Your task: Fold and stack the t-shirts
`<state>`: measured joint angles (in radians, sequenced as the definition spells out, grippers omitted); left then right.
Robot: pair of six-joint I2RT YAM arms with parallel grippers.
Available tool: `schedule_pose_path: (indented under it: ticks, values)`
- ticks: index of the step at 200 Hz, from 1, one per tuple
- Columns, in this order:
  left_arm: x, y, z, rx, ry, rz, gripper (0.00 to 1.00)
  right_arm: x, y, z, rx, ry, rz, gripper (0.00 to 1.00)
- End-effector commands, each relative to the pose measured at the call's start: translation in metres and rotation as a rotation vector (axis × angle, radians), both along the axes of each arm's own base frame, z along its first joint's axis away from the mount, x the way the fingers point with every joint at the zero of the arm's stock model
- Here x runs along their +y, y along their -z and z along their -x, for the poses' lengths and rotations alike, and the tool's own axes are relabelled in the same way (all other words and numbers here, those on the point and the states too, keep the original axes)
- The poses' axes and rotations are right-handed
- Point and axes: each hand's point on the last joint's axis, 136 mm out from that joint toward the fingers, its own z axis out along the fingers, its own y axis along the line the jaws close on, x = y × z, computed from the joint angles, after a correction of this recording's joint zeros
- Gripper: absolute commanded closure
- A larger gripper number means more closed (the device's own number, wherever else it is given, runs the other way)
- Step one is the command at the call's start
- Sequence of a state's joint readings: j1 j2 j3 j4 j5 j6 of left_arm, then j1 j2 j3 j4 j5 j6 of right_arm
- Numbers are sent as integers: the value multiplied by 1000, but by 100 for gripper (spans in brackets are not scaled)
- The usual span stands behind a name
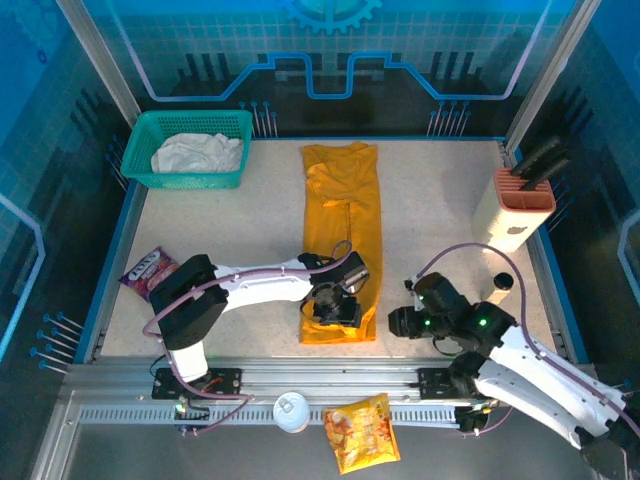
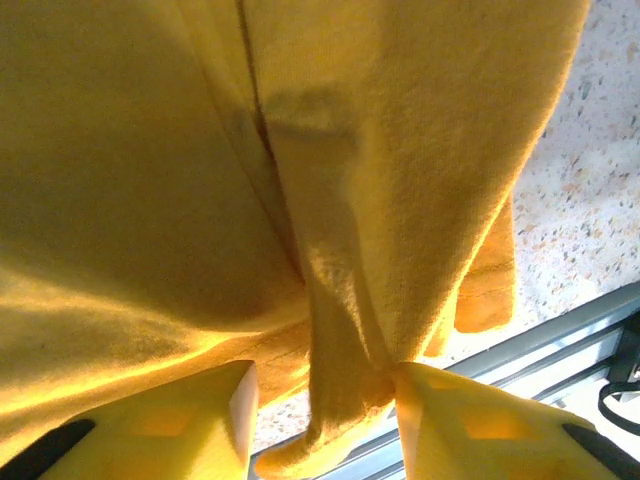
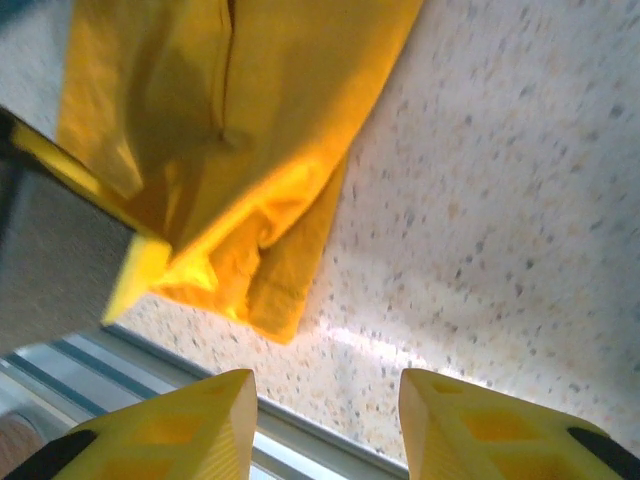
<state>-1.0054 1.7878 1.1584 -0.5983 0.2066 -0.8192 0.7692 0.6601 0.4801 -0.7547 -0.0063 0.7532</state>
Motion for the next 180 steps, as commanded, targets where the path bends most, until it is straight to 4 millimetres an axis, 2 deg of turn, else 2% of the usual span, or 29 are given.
schedule_pose_path:
  ticks: [1, 48, 79, 124, 180]
  values:
    - [2, 9, 2, 4, -21, -22, 66, 5, 17, 9, 51, 14, 49, 58]
    - [1, 9, 2, -9, -40, -5, 90, 40, 31, 8, 54, -63, 78, 60]
    - [0, 9, 3, -15, -40, -1, 99, 56, 29, 2, 34, -89, 105, 61]
    - [3, 11, 3, -20, -49, -3, 100, 67, 30, -4, 22, -97, 131, 62]
    - [5, 12, 4, -18, -52, -2, 100, 67, 44, -5, 44, -91, 189, 65]
